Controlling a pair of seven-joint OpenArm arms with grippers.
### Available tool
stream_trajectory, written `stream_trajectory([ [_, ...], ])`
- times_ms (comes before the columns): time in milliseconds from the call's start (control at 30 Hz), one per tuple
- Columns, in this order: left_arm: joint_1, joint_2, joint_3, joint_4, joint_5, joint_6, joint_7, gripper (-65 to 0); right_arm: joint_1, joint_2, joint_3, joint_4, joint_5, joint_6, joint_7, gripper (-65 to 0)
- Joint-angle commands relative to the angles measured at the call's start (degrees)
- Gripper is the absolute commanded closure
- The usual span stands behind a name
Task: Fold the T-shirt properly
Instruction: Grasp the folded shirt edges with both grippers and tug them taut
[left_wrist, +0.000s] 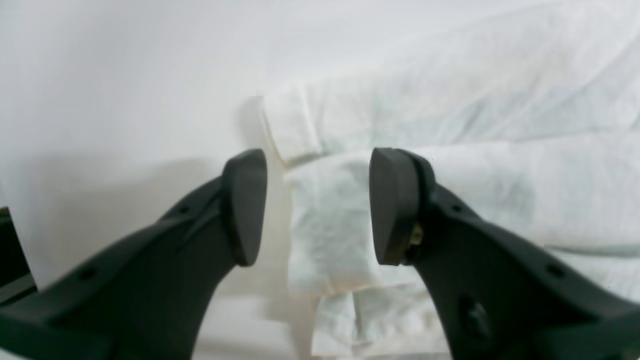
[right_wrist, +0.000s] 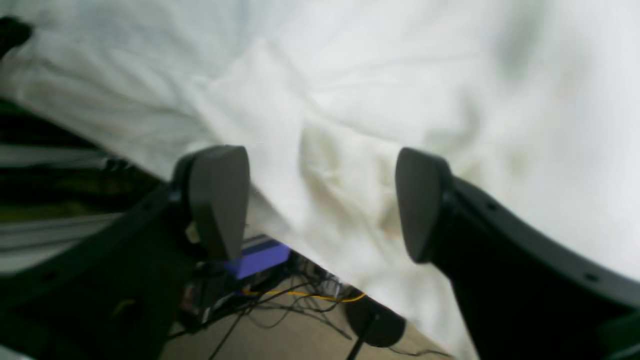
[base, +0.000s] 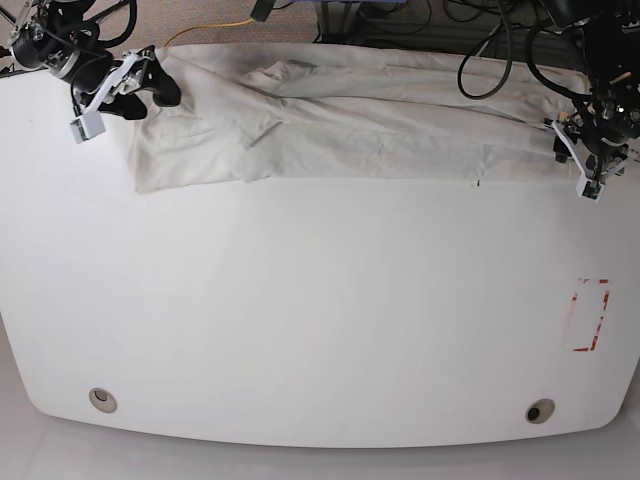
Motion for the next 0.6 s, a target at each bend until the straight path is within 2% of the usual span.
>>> stream_trajectory([
  [0, -1.5, -1.0, -0.6, 1.6, -0.3, 0.3, -1.1, -31.1, 1.1, -1.0, -3.1, 0.6, 1.2, 0.1, 0.8, -43.6],
  [100, -1.7, -1.0, -0.7, 2.2, -0.3, 0.3, -1.1, -31.2, 1.5, -3.3, -4.3, -0.4, -2.2, 0.1, 0.8, -42.6],
  [200, -1.7, -0.7, -1.8, 3.0, -0.3, 0.3, -0.8, -33.1, 3.7, -4.7, -8.2, -3.6, -8.4, 0.1, 0.8, -36.9],
  [333, -3.7, -0.4, -4.2, 2.6, -1.0, 0.3, 3.2, -43.3, 5.9, -4.9, -10.7, -9.9, -13.3, 0.1, 1.6, -30.9],
  [400, -5.0, 0.0, -5.9, 2.5, -3.1, 0.3, 6.7, -47.1, 6.6, -4.8, -11.1, -12.8, -14.9, 0.1, 2.7, -29.6],
  [567, -5.0, -0.2, -10.4, 1.6, -11.1, 0.3, 12.0, -48.3, 7.6, -4.5, -11.1, -16.4, -15.6, 0.1, 5.4, -29.2],
])
